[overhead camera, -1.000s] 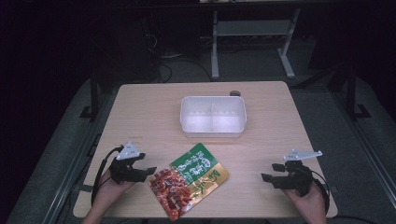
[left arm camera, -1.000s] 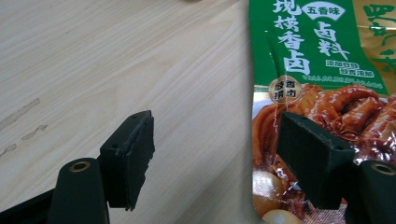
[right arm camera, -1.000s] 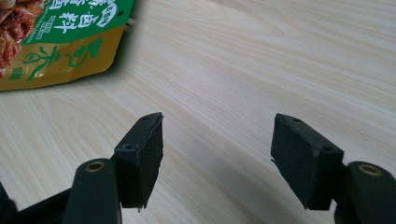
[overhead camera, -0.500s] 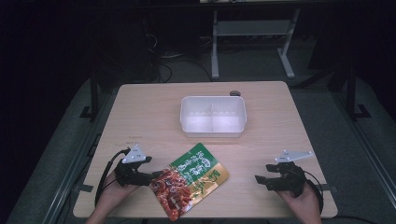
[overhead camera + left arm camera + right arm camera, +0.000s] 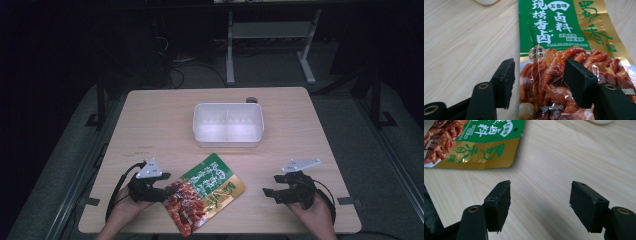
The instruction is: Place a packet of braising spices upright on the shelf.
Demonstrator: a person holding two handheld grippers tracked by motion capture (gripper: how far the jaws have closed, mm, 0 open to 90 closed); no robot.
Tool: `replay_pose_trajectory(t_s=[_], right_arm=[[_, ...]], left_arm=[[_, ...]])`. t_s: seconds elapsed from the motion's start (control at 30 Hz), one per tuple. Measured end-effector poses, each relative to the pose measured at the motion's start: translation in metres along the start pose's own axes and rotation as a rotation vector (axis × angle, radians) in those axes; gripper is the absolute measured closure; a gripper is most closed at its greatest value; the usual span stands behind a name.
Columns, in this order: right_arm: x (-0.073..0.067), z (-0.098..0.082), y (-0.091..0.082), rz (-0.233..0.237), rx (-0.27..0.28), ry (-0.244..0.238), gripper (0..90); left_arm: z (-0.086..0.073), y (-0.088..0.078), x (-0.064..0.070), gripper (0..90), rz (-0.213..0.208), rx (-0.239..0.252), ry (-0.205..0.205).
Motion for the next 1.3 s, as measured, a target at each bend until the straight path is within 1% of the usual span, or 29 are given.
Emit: replay_pose_trajectory(t_s=[0.1, 0.13, 0.37, 0.47, 0.5, 0.53, 0.57, 0.6, 0.63, 0.7, 0.77, 0.83, 0.93, 1.03, 1.1, 1.13, 1.2, 1.23, 1.3], right_arm=[[-0.006, 0.009, 0.006, 0.015, -0.006, -0.021, 32.5], [-0.008, 0.012, 0.009, 0.018, -0.009, -0.032, 32.6], [-0.022, 0.034, 0.027, 0.057, -0.015, -0.054, 32.8], [-0.028, 0.041, 0.037, 0.066, -0.048, -0.069, 32.9], [-0.030, 0.043, 0.042, 0.072, -0.059, -0.069, 33.1], [-0.031, 0.045, 0.045, 0.076, -0.072, -0.067, 33.1], [-0.032, 0.046, 0.048, 0.079, -0.083, -0.070, 33.1], [-0.033, 0.048, 0.051, 0.082, -0.093, -0.073, 33.1], [-0.033, 0.048, 0.051, 0.082, -0.093, -0.073, 33.1], [-0.035, 0.051, 0.061, 0.094, -0.124, -0.078, 33.0], [-0.035, 0.053, 0.066, 0.107, -0.141, -0.063, 33.0], [-0.035, 0.053, 0.071, 0.110, -0.164, -0.061, 33.0], [-0.034, 0.055, 0.078, 0.118, -0.196, -0.044, 33.0], [-0.032, 0.056, 0.085, 0.124, -0.225, -0.024, 33.1], [-0.031, 0.056, 0.087, 0.128, -0.227, -0.016, 33.3], [-0.030, 0.055, 0.091, 0.142, -0.239, 0.004, 33.7], [-0.030, 0.054, 0.094, 0.144, -0.248, 0.009, 34.0], [-0.029, 0.052, 0.097, 0.151, -0.265, 0.015, 34.9], [-0.031, 0.050, 0.101, 0.159, -0.281, 0.017, 37.1]], left_arm=[[0.001, 0.000, 0.003, 47.7, -0.008, -0.002, 0.011], [0.001, 0.001, 0.005, 48.7, -0.017, -0.004, 0.015], [0.000, 0.003, 0.011, 62.4, -0.044, -0.025, 0.048], [-0.001, 0.004, 0.013, 70.7, -0.050, -0.039, 0.065], [-0.001, 0.004, 0.013, 73.8, -0.050, -0.039, 0.065], [-0.003, 0.005, 0.013, 77.1, -0.060, -0.059, 0.075], [-0.003, 0.005, 0.013, 80.3, -0.060, -0.059, 0.075], [-0.006, 0.006, 0.015, 83.2, -0.073, -0.083, 0.084], [-0.006, 0.006, 0.015, 85.0, -0.073, -0.083, 0.084], [-0.009, 0.009, 0.016, 88.0, -0.078, -0.108, 0.100], [-0.009, 0.010, 0.017, 89.3, -0.082, -0.116, 0.105], [-0.011, 0.010, 0.017, 89.8, -0.087, -0.125, 0.105], [-0.013, 0.012, 0.017, 89.9, -0.095, -0.140, 0.105], [-0.014, 0.012, 0.017, 89.9, -0.098, -0.142, 0.099], [-0.014, 0.012, 0.017, 89.9, -0.100, -0.145, 0.098], [-0.015, 0.013, 0.017, 89.9, -0.101, -0.152, 0.100], [-0.015, 0.013, 0.017, 89.9, -0.101, -0.152, 0.099], [-0.016, 0.014, 0.018, 89.8, -0.099, -0.154, 0.103], [-0.016, 0.014, 0.018, 89.8, -0.098, -0.158, 0.108]])
Point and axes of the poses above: each handheld gripper's, and its own axes: y roughly forward along the jaws, z roughly out of its top, x roughly to its right, the point moved 7 cm from there along y, roughly forward along the jaws, and after that the axes turned 12 degrees about x, right-handed, at the moved point
